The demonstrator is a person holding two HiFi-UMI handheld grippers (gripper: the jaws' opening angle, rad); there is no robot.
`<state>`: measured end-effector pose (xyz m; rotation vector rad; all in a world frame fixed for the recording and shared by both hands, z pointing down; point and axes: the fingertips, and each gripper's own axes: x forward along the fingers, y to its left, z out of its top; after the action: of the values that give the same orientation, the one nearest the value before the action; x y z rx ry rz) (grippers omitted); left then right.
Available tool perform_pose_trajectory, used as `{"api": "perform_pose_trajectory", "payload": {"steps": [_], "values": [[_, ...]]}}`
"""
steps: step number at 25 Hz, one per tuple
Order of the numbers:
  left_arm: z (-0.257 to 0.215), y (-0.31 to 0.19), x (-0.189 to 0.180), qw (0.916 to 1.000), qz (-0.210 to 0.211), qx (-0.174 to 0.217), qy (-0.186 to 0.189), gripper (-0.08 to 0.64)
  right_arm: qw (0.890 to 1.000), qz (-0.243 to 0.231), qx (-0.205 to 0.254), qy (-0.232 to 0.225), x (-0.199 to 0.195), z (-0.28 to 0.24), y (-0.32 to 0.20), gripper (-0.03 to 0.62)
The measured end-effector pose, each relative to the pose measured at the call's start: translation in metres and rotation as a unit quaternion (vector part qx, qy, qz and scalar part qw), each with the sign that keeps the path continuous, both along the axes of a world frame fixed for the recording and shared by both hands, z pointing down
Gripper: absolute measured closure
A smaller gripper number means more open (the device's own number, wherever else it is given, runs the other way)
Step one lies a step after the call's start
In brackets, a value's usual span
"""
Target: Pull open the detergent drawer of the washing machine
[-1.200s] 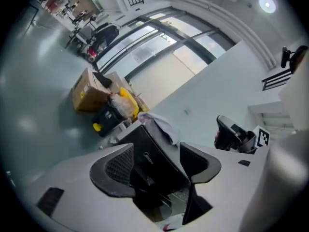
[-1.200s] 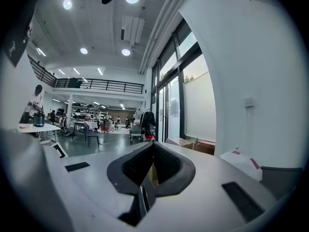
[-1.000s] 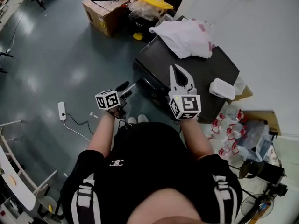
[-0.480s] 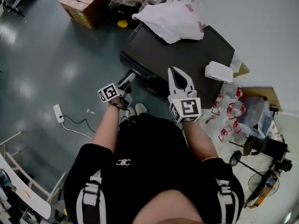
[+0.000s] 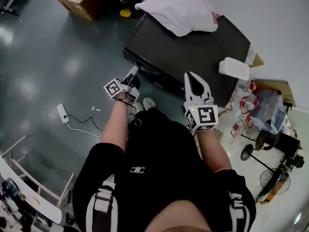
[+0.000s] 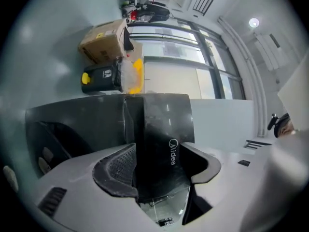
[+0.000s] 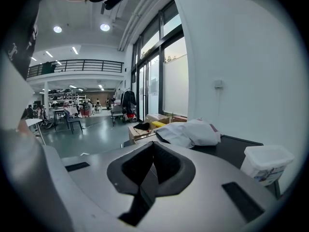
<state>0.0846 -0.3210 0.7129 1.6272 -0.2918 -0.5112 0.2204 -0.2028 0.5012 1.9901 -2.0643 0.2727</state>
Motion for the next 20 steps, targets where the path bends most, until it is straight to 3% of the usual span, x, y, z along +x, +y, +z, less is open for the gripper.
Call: {"api": "perform_pose_trajectory", "payload": {"steps": [12, 20], "values": [[-0.007, -0.010, 0.007, 0.9920, 0.050, 0.049, 0.105, 0.313, 0.999, 0.008, -0.030, 0.027, 0.006, 0.014, 0.027, 0.591], [-0.005, -0.012, 0.006, 0.9908, 0.035, 0.040, 0.125, 0.339, 0.999, 0.008, -0.030, 0.035, 0.005, 0.015, 0.031, 0.591]]}}
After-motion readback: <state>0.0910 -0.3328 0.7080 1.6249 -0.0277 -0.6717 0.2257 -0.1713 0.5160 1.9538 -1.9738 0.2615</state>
